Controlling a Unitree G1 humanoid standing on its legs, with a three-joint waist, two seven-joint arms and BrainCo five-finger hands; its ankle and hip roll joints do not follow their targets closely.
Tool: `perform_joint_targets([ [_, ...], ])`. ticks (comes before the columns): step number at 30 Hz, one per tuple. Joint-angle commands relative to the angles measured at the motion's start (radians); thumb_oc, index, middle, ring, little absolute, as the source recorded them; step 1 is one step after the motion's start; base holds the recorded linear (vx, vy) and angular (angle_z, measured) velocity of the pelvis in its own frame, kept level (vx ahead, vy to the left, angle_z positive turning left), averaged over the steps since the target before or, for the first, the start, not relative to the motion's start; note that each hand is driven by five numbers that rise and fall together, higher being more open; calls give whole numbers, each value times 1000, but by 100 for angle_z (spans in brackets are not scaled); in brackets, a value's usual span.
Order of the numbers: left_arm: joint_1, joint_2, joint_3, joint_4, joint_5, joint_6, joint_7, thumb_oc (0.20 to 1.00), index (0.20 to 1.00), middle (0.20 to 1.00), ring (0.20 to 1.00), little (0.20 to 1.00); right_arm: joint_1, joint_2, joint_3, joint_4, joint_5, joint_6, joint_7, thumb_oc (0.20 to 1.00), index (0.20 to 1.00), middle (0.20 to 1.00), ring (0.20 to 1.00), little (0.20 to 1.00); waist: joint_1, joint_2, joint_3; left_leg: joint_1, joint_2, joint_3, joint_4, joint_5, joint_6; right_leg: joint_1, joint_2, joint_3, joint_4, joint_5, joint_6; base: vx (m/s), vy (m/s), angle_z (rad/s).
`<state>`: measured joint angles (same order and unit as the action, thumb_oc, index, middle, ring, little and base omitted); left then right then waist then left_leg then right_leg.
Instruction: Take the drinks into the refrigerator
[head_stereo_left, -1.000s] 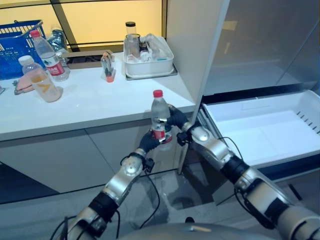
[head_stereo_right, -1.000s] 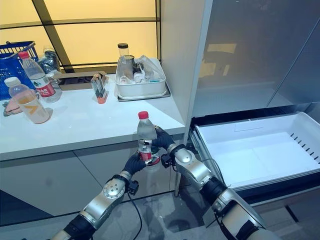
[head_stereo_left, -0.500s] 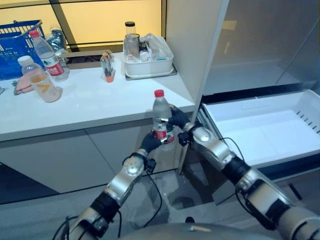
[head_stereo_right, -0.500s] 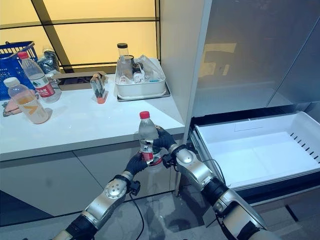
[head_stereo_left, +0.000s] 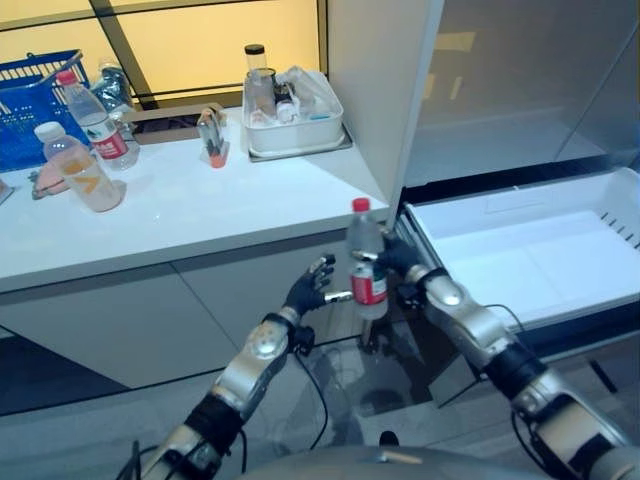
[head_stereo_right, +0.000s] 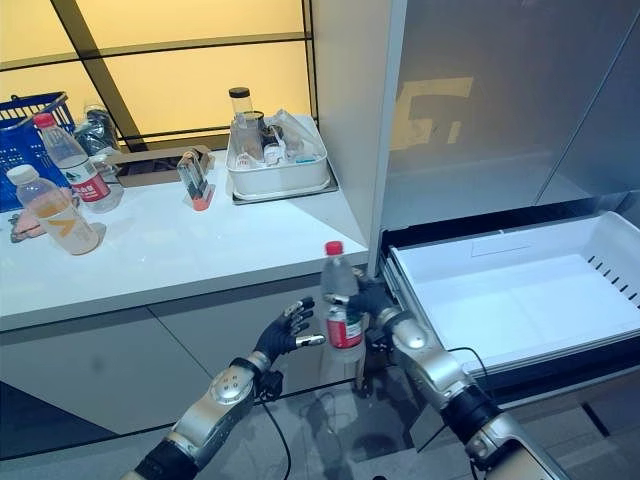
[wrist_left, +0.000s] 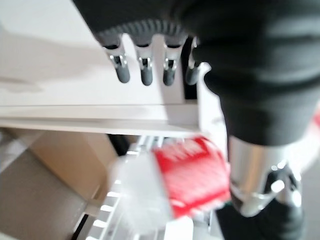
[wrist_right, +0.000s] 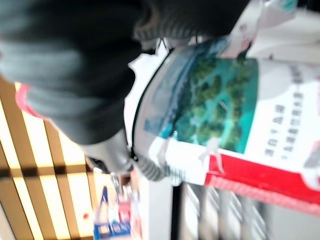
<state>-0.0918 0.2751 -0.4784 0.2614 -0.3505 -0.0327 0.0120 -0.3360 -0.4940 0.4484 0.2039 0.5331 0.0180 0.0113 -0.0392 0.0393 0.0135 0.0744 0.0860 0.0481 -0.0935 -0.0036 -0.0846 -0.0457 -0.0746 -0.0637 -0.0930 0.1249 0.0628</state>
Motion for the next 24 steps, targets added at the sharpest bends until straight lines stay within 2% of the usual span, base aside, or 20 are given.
perform_joint_targets([
  [1,-29,23,21,26,-61,-48,-19,1000,1000,1000,1000,1000,-78,15,-142,-147,63,-129,-7,200,200,200,200,200,-9,-61,-18,-42,-17,8,6,-15,21,58,-47,47,6,-108,73,0,0,0],
  [10,79,27,93,2,-120,-39,-52,1000,1000,1000,1000,1000,17,-55,-333,-243,59,-179,-26,200,200,200,200,200,-12,-56,-22,-35,-21,4,6,-22,26,64,-47,50,6,-115,74,0,0,0],
  [14,92,26,101,-4,-129,-40,-64,1000,1000,1000,1000,1000,28,-66,-371,-261,66,-191,-30,200,200,200,200,200,-13,-55,-23,-33,-21,5,6,-22,26,65,-47,51,6,-115,75,0,0,0],
  [24,151,17,166,-17,-164,-40,-58,1000,1000,1000,1000,1000,147,-139,-614,-328,45,-244,-85,200,200,200,200,200,-30,-57,-24,-37,-23,4,6,-26,29,61,-47,54,6,-118,77,0,0,0],
])
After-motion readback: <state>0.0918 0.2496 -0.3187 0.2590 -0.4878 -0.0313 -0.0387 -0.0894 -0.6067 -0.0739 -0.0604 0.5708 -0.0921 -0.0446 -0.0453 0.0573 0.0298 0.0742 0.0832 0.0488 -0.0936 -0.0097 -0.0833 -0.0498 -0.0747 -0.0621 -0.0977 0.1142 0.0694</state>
